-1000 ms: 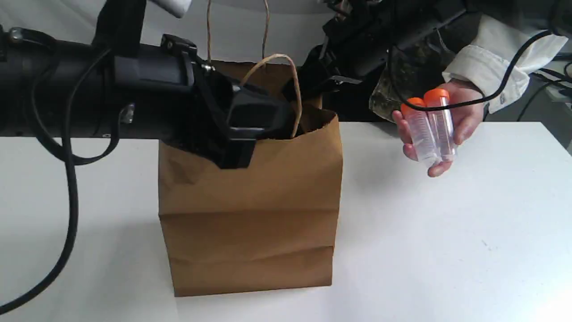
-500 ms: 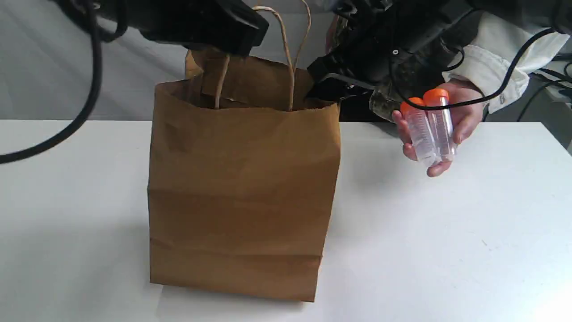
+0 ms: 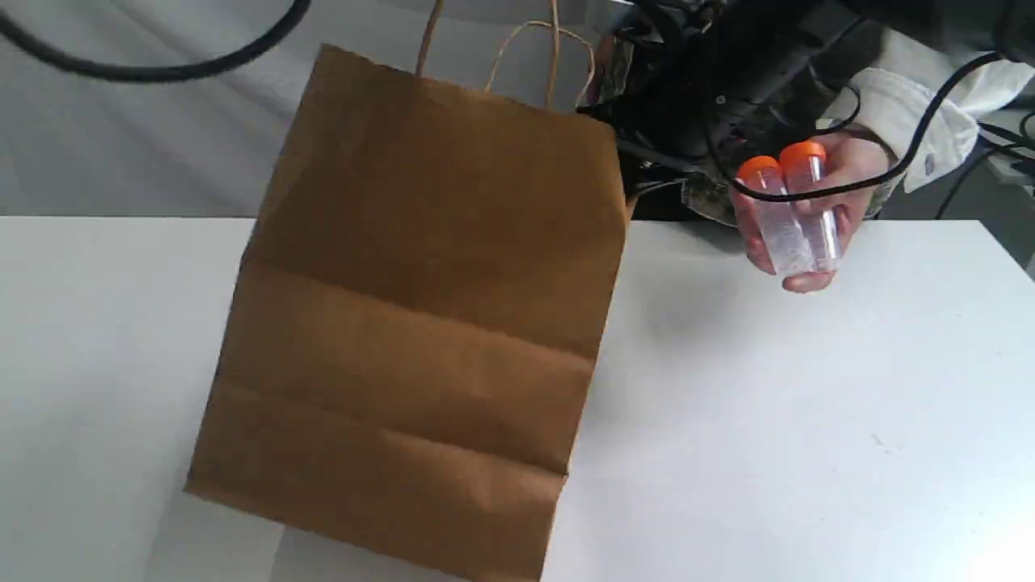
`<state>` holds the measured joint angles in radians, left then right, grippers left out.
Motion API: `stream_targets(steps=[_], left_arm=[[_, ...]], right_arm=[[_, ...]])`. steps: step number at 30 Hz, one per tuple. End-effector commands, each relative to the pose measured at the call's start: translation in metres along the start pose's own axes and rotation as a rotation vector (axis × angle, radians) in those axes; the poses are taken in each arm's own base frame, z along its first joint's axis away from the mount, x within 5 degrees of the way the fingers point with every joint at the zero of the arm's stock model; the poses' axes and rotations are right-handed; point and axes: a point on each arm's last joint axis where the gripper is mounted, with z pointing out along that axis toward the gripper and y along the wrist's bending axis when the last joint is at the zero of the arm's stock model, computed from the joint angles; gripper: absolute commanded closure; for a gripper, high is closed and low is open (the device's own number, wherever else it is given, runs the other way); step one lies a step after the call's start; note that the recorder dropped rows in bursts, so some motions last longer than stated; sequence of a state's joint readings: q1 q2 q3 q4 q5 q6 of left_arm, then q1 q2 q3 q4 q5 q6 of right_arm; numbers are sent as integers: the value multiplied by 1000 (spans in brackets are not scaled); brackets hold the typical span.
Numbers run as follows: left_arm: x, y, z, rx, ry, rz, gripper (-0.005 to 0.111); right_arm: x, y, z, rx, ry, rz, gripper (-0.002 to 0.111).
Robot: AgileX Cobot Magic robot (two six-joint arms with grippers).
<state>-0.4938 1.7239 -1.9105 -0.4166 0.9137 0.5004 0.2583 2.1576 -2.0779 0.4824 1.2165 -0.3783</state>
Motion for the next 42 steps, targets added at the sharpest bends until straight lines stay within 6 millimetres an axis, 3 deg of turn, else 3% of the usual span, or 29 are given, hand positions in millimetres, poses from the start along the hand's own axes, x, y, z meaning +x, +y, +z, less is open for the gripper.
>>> stream_targets(steps=[1,7,27,34,42], left_arm=[[1,-4,9,31,58,-12,107],[-2,-13,14,10,51,40,107],[-2,-13,14,9,49,36,107],[-2,-14,14,18,47,27,107],[8,-29,8,110,189,16,107]], right_arm=[[0,1,-3,7,2,-6,108],[0,1,-3,7,2,-6,108],[0,1,-3,7,2,-13,108],[0,2,-3,0,-1,-94,108],[-7,7,-14,11,-72,-101,108]])
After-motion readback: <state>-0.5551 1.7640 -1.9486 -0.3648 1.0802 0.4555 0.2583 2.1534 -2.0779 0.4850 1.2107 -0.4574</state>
